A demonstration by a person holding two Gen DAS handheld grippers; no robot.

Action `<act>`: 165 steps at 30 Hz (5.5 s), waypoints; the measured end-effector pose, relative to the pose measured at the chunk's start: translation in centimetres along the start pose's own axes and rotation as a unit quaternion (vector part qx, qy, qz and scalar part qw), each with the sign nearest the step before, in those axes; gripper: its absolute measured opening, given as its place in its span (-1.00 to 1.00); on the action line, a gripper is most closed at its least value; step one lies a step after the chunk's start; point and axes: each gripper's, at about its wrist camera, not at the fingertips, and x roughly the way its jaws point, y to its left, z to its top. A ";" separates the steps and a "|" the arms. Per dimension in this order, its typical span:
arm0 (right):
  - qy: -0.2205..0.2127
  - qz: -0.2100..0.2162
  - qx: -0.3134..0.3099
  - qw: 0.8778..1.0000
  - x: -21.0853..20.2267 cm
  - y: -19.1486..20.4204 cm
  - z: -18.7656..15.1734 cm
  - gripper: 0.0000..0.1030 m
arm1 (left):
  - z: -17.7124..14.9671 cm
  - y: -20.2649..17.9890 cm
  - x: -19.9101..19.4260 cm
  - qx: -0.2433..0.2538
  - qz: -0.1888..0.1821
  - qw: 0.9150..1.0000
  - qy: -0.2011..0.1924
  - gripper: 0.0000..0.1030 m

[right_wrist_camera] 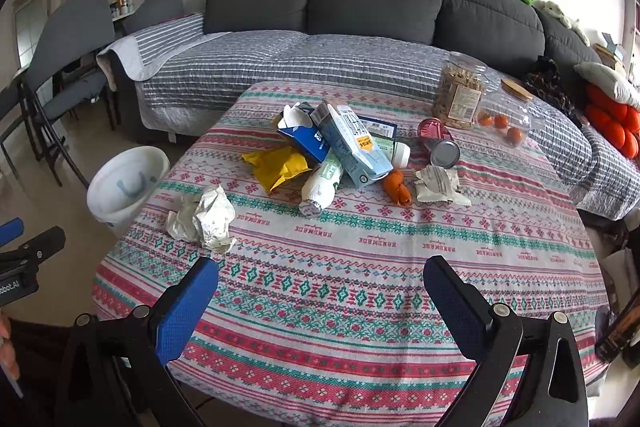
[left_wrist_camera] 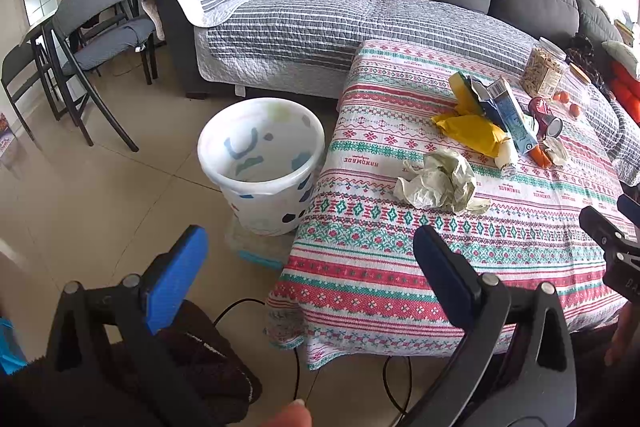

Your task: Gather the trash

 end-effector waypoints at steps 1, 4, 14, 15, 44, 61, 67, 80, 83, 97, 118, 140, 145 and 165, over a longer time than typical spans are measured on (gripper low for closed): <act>0.000 0.000 0.000 1.000 0.0 0.0 0.0 1.00 | 0.0 0.0 0.0 0.000 -0.001 1.000 0.000 0.98; 0.000 -0.001 -0.002 1.000 0.0 0.1 0.0 1.00 | 0.0 0.0 -0.1 0.000 -0.002 1.000 0.000 0.98; -0.004 0.002 0.003 1.000 -0.1 0.1 0.0 1.00 | -0.1 -0.2 0.0 -0.001 0.000 1.000 -0.001 0.98; -0.003 0.003 0.003 1.000 -0.1 0.1 0.0 1.00 | -0.1 -0.2 0.0 0.000 0.000 1.000 -0.001 0.98; 0.016 0.017 0.011 1.000 0.2 -1.3 1.9 1.00 | 0.8 -1.1 0.8 0.013 -0.020 1.000 0.008 0.98; 0.120 0.001 0.025 0.992 5.9 -10.6 6.9 1.00 | 4.4 -7.4 8.2 0.040 -0.136 0.980 0.142 0.98; 0.170 -0.015 0.053 0.984 9.5 -13.9 7.6 1.00 | 4.8 -9.5 11.7 0.053 -0.156 0.970 0.179 0.88; 0.236 0.017 0.150 0.960 18.4 -19.3 8.2 1.00 | 6.1 -10.7 14.6 0.064 -0.197 0.957 0.206 -0.33; 0.256 0.023 0.144 0.955 19.9 -19.1 8.2 1.00 | 6.8 -11.0 14.1 0.087 -0.197 0.957 0.193 -0.37; 0.272 -0.006 0.136 0.953 22.5 -18.6 7.3 0.52 | 10.3 -7.1 11.7 0.056 -0.202 0.971 0.119 -0.37; 0.212 0.027 0.132 0.968 14.1 -18.1 6.8 -0.23 | 9.1 -2.9 10.5 0.012 -0.169 0.980 0.100 -0.36; 0.168 0.183 0.007 0.969 11.8 0.1 12.5 -0.23 | 9.1 7.7 13.9 -0.047 -0.073 0.991 0.104 -0.35; 0.170 0.204 -0.020 0.964 12.6 5.1 12.9 -0.23 | 9.2 9.2 15.7 -0.055 -0.066 0.990 0.109 -0.31; 0.213 0.237 -0.073 0.945 18.9 18.9 12.4 -0.23 | 6.1 14.9 12.5 -0.062 0.028 0.990 0.122 0.99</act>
